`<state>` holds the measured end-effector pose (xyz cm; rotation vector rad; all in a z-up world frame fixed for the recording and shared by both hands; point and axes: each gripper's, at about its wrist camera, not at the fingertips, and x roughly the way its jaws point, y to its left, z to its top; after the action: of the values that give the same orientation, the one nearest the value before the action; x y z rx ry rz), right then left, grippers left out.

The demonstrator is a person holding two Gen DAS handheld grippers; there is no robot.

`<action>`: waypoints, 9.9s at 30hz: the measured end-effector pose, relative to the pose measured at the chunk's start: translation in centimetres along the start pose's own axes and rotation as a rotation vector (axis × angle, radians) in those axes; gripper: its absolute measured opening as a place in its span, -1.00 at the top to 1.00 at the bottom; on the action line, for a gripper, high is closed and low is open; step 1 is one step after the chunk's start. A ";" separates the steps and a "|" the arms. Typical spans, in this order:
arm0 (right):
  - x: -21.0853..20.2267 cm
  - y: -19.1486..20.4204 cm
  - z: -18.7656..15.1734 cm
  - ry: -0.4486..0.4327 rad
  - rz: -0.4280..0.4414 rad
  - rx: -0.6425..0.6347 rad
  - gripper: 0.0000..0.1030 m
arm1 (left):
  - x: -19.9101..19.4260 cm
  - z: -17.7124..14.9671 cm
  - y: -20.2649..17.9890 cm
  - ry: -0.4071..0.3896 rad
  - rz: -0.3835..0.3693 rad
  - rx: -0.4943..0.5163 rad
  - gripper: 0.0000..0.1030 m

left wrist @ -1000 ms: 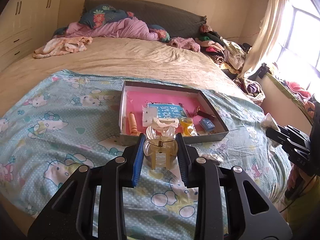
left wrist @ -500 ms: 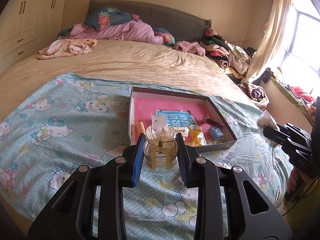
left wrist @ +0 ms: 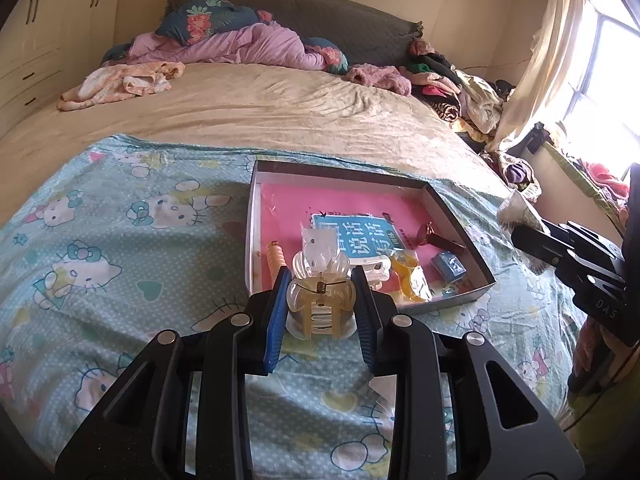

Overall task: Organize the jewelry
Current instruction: 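Carry the pearl hair clip and the clear bag over the grey box, then open the left tool to drop the pearl clip while the right tool releases the bag into the box, then move both tools back to the last items on the bed, then grasp the clear plastic sleeve with the left tool while the right tool grasps the bag with dark contents, then carry the plastic sleeve and the bag over the grey box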

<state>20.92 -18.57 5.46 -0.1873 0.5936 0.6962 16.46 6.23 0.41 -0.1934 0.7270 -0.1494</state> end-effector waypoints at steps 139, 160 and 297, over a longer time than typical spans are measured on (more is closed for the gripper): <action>-8.5 0.4 -3.8 -0.030 -0.081 0.080 -0.77 | -6.1 -2.1 -3.7 -0.062 0.039 0.095 -0.81; -8.1 0.5 -8.5 0.074 -0.062 0.054 -0.77 | -2.4 -6.1 -6.1 0.098 0.077 0.212 -0.81; 8.6 -7.6 -4.7 0.188 -0.013 0.187 0.30 | 11.2 1.4 -3.9 0.158 -0.112 0.132 0.71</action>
<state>29.00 -21.28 -3.48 -0.0826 0.8324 0.6105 25.39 0.38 -4.85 -0.0969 0.8609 -0.3218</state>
